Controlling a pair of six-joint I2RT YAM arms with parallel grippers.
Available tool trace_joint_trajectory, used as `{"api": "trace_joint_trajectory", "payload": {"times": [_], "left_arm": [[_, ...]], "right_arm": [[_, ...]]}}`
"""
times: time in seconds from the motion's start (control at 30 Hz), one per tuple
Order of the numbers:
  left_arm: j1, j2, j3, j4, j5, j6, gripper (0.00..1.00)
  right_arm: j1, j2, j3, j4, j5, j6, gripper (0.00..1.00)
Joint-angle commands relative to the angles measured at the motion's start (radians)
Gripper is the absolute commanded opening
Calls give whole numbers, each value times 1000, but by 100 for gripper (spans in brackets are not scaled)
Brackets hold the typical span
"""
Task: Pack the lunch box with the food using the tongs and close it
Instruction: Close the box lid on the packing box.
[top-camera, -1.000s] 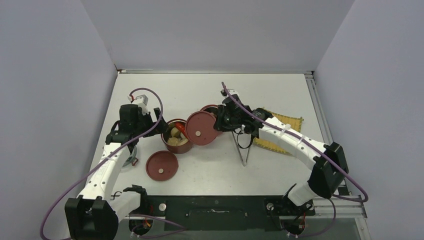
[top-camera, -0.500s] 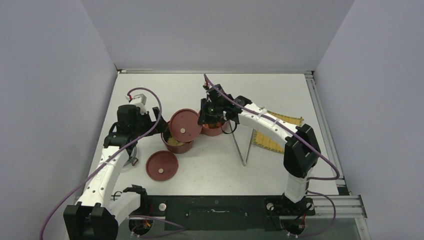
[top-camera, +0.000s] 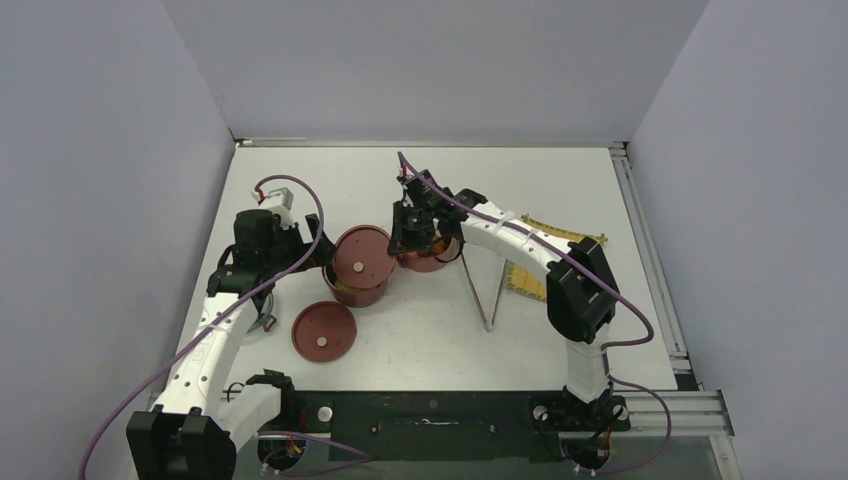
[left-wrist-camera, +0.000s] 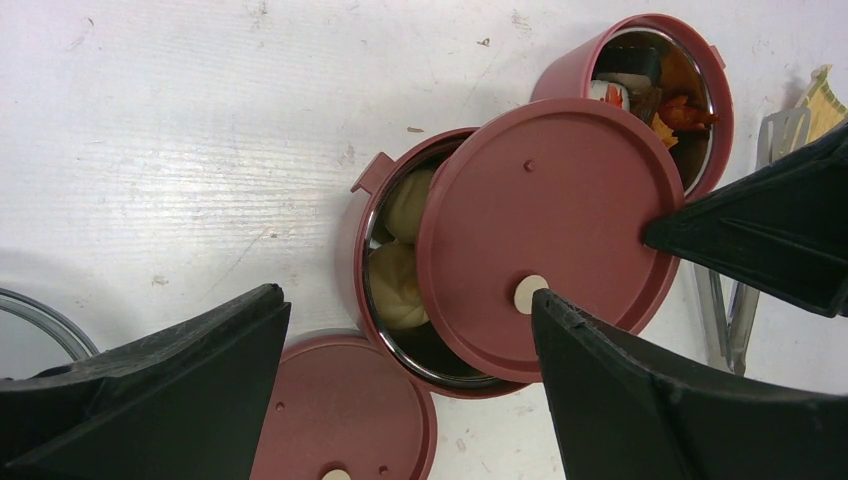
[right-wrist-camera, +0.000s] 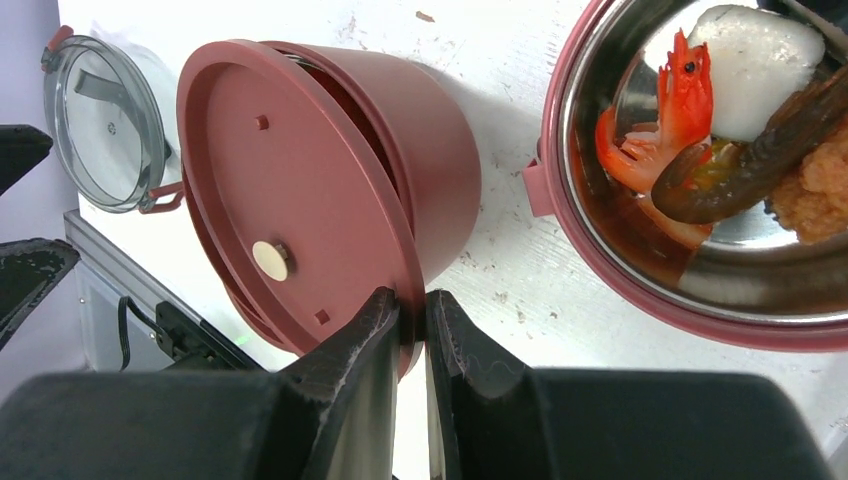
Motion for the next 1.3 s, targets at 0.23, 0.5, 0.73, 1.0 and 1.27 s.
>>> {"api": "trace_joint_trajectory", "payload": {"times": [0.23, 0.5, 0.73, 1.0, 1.27], "left_arm": [[-6, -7, 30, 39, 13, -1, 91], [-6, -5, 30, 39, 12, -1, 91], [-6, -4, 29, 38, 12, -1, 91], [-7, -1, 29, 38, 13, -2, 91], [-6, 3, 29, 39, 12, -2, 91]], "right_arm": [[30, 50, 58, 43, -36, 39, 9], [55, 68, 59, 42, -28, 42, 17], [56, 69, 76, 34, -12, 38, 29], [58, 52, 122, -13, 37, 3, 42], [59, 36, 141, -70, 121, -42, 49]]}}
